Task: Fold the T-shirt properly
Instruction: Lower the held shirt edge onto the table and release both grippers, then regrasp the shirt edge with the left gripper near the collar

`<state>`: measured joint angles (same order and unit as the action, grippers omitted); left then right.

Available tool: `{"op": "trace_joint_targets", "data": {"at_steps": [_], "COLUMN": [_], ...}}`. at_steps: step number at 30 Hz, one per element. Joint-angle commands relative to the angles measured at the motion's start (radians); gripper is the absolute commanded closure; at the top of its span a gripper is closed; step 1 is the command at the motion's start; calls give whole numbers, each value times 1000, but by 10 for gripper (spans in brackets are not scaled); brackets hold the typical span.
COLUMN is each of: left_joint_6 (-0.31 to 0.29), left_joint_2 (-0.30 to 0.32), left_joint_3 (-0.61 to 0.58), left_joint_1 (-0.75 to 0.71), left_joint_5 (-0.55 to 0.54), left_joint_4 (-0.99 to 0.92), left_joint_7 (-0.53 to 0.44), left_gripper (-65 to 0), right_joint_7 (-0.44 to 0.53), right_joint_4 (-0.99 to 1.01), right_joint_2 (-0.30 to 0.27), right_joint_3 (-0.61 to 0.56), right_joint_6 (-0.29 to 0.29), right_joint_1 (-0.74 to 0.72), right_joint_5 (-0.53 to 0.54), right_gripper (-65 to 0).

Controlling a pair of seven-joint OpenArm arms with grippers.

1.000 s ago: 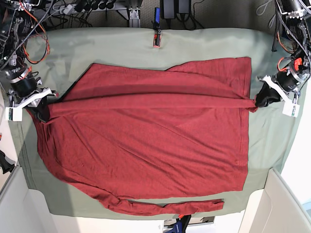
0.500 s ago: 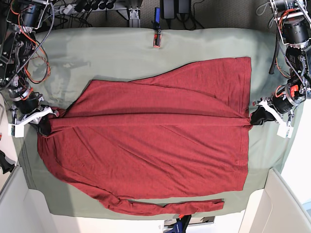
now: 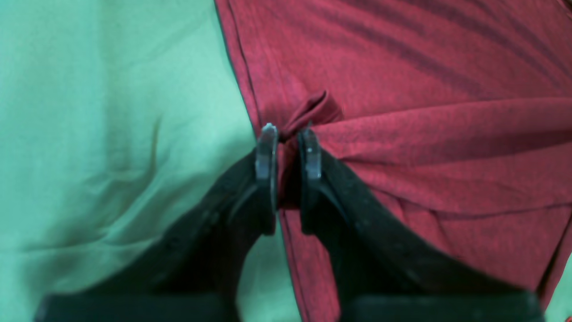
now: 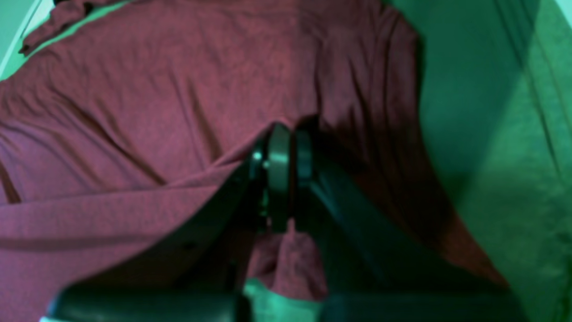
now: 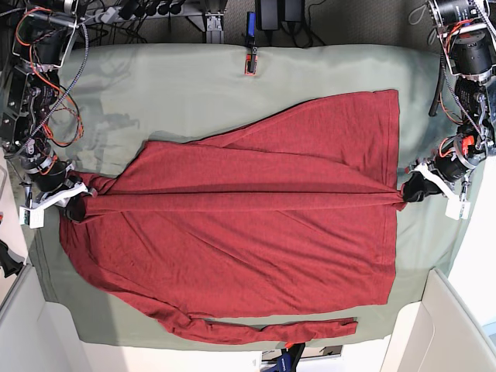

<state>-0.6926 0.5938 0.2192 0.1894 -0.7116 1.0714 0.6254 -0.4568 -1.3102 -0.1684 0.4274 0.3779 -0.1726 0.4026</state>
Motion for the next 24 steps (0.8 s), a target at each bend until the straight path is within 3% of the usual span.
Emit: {"op": "trace_joint_targets", "data": {"at_steps": [1,8,12,16,20,21,24], "left_joint_6": [-6,-6,-6,-6,-6,-6,-6], "left_joint_2": [24,24,24,24,30,34,44], "left_joint_3": [-6,-44,-41,-6,116,149,238], "left_joint_1": [24,24,24,23,-21,-42,-128], "left_joint_5": [-5,20,-39,-206,-306,-326,-389], "left_joint_4": [12,12,13,27,51,58,81], "left_joint_7": [-34,-48,23,206,275,283,321], "left_gripper": [-105,-323,-330,-330,-330,-330,-330], "right_joint_7": [31,32,35,39,39,38,39], "right_joint_4": [-13,-11,-11,-11,-11,-11,-12], "right_joint_2": [-11,-11,-11,-11,-11,-11,-11], "right_joint_3": [2,-14,-56,-97,-122,-123,-123], "right_joint_6": [4,4,4,4,3,3,3], "right_joint_1": [-24,-24,-24,-24,-23,-23,-24], "right_joint_5": [8,-19,-54,-64,-105,-106,-103], "right_gripper": [0,0,0,0,-406,-451,-449]}}
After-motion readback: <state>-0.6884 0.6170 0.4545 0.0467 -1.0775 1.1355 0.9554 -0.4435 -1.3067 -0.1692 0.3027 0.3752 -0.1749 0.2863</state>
